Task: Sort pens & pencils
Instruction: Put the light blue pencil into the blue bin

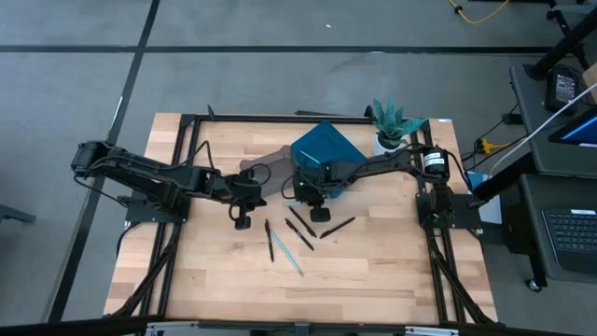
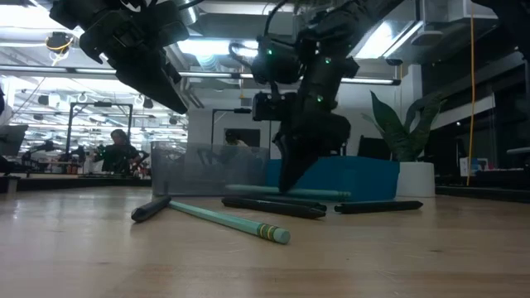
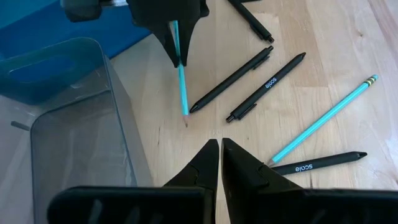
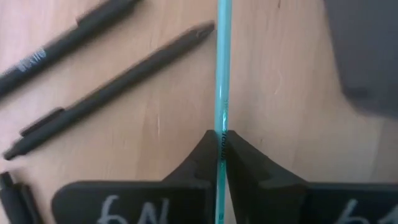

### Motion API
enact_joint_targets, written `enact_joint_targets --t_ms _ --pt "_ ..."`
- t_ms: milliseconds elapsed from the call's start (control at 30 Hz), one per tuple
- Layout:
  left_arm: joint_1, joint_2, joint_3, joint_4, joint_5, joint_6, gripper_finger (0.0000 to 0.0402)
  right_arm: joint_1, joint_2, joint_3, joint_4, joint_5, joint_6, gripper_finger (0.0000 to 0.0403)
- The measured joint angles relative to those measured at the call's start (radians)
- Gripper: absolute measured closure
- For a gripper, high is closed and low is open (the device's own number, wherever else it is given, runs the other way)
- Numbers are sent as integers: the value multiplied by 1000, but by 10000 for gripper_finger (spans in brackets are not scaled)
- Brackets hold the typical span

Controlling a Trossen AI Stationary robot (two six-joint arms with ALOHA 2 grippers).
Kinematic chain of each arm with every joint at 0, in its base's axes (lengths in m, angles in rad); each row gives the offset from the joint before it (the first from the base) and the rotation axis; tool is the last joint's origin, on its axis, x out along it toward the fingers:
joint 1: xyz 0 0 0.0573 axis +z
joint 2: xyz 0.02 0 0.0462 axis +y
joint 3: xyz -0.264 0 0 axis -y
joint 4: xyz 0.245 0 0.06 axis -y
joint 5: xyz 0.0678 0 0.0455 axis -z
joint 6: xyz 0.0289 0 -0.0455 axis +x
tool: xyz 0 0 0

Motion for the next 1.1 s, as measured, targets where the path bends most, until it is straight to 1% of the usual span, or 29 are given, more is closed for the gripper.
enact_joint_targets --t_ms 233,367,667,800,933,1100 --pt "0 0 0 -1 0 0 388 0 -1 97 -91 1 -25 381" --pt "0 0 0 -22 0 0 388 0 -2 180 -186 7 -26 383" --pt "0 0 0 -30 0 0 388 -6 -3 391 -450 149 -53 384" --pt "0 0 0 -37 0 0 388 -26 -3 465 -540 191 -48 382" --pt "0 0 0 -37 0 0 388 -51 -3 508 -595 197 -43 383" --pt "0 0 0 -37 0 0 388 -90 -3 513 -637 196 -40 382"
